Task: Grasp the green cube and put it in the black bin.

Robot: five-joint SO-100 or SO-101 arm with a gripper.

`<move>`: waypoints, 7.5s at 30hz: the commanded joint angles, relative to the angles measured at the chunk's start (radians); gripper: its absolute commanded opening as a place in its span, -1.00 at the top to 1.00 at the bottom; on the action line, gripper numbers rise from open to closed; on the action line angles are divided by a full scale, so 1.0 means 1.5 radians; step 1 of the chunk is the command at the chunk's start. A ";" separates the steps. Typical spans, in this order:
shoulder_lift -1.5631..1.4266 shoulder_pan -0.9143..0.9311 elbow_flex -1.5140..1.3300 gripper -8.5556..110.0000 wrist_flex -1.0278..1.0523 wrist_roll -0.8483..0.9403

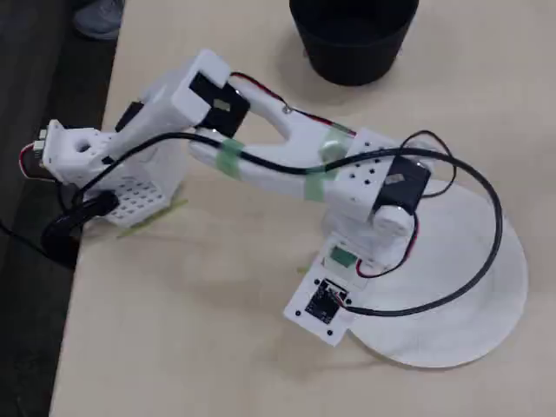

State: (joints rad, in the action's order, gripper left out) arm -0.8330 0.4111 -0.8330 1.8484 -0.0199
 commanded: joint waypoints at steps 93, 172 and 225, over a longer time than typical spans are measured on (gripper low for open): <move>-1.092 -0.312 -0.807 0.86 -0.407 0.044; -1.582 -0.297 -1.390 0.86 -0.454 0.005; -1.582 -0.297 -1.390 0.86 -0.454 0.005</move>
State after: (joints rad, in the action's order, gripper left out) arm -3.2076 -0.0291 -2.9207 1.1827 -0.0184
